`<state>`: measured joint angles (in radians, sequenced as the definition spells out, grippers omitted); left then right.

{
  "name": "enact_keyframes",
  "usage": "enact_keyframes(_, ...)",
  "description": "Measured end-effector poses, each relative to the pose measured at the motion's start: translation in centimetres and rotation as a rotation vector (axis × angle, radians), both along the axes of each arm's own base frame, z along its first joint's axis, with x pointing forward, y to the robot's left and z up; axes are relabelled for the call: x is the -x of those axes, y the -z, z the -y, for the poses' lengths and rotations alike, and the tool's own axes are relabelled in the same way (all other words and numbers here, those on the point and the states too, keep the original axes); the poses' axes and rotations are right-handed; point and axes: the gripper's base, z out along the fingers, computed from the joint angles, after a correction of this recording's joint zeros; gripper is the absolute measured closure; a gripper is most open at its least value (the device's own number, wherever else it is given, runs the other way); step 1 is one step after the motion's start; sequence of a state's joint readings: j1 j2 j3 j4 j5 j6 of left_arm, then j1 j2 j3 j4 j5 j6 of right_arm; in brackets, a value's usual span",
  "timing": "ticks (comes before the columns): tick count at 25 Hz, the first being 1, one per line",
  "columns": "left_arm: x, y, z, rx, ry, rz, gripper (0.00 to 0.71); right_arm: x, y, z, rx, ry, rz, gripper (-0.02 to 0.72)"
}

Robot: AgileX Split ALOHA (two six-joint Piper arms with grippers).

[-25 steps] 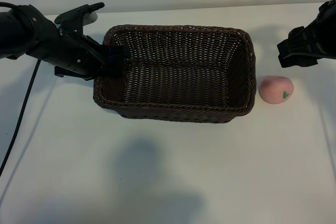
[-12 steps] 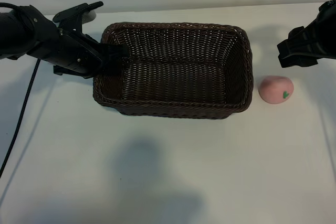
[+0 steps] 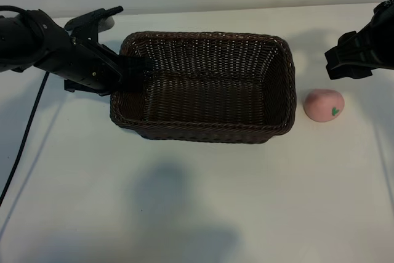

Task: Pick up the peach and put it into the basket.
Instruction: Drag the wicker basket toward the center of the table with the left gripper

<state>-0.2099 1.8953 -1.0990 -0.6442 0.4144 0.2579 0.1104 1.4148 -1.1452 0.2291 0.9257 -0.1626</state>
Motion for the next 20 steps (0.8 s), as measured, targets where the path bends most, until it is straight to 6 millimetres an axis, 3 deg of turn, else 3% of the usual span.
enact_keyframes(6, 0.0, 0.2, 0.0, 0.003, -0.002, -0.012, 0.548, 0.0, 0.0, 0.0, 0.0, 0.0, -0.001, 0.156)
enact_keyframes(9, 0.1, 0.2, 0.1, 0.007, -0.002, -0.017, 0.514, 0.0, 0.0, 0.0, 0.0, 0.0, -0.001, 0.156)
enact_keyframes(12, 0.1, 0.2, 0.1, 0.017, -0.006, -0.029, 0.383, 0.0, 0.0, 0.0, 0.0, -0.001, -0.001, 0.156)
enact_keyframes(15, 0.3, 0.1, 0.2, 0.026, 0.004, -0.049, 0.183, 0.0, 0.0, 0.0, 0.001, -0.002, -0.001, 0.156)
enact_keyframes(17, 0.3, -0.2, 0.4, 0.037, 0.009, -0.061, 0.088, 0.0, 0.0, 0.0, 0.001, -0.003, -0.002, 0.156)
enact_keyframes(20, 0.5, -1.5, 0.3, 0.034, 0.014, -0.052, 0.03, 0.0, 0.0, 0.0, 0.001, -0.003, -0.002, 0.156)
